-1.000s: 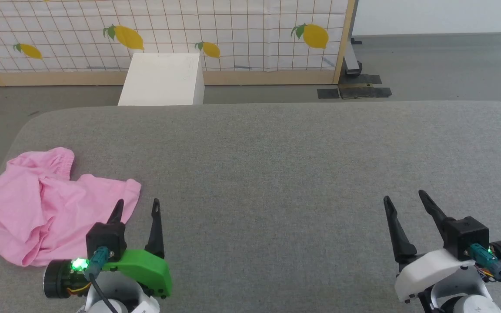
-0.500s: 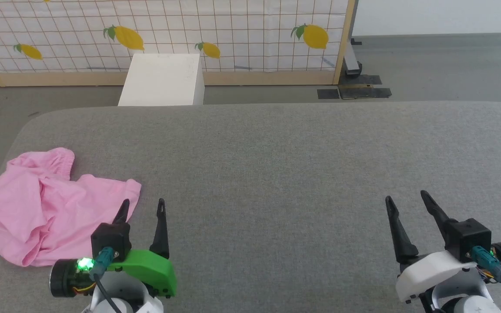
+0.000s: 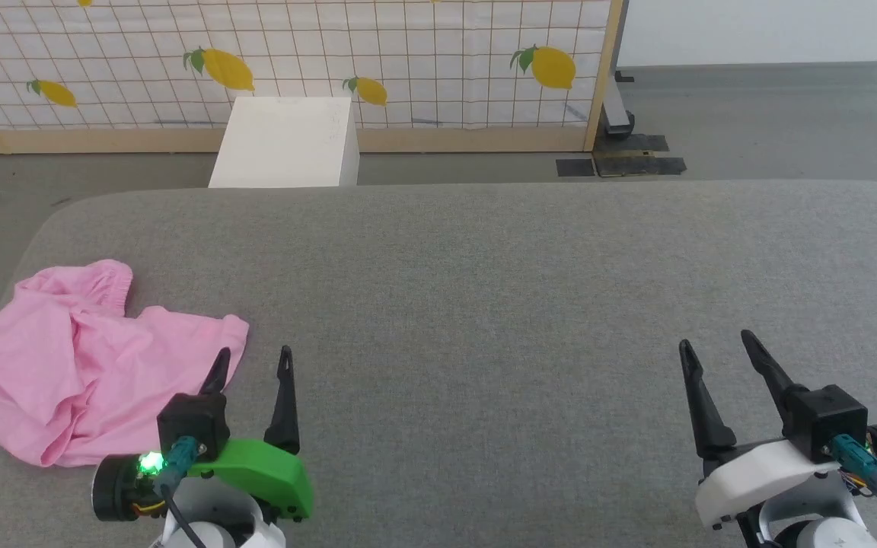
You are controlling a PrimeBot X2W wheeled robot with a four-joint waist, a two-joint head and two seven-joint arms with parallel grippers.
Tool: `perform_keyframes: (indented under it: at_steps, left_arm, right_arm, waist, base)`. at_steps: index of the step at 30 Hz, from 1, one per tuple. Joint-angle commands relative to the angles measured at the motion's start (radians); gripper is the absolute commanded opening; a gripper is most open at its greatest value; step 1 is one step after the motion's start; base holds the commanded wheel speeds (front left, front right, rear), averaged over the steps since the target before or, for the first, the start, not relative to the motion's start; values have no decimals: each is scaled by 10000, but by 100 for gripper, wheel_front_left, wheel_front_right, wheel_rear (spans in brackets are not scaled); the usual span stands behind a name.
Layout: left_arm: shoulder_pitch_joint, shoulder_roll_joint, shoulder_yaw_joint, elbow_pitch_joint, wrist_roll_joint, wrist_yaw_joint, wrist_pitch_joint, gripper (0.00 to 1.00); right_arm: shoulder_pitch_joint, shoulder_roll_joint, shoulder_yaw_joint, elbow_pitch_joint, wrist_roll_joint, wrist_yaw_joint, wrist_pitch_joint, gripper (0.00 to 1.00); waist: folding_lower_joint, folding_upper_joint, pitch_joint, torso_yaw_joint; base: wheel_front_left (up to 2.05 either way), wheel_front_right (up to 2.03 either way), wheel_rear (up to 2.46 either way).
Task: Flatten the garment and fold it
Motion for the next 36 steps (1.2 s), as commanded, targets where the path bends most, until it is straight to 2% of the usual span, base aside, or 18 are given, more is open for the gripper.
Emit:
perform_keyframes:
  at_steps: [1, 15, 36]
  left_arm:
    - [-150, 5, -36, 23, -88, -49, -105, 100]
    - [-44, 2, 56, 79, -332, -190, -391, 100]
    - [-126, 2, 26, 510, -336, -110, -842, 100]
  right_arm:
    - [-105, 10, -22, -34, 79, -5, -113, 100]
    - [11, 14, -80, -70, 210, -7, -401, 100]
    - [2, 19, -206, 48, 161, -10, -853, 100]
  waist:
    - [0, 0, 0, 4]
    - [0, 0, -5, 27]
    - [0, 0, -11, 61]
  base:
    - [0, 0, 0]
    - [0, 0, 0]
    - [0, 0, 0]
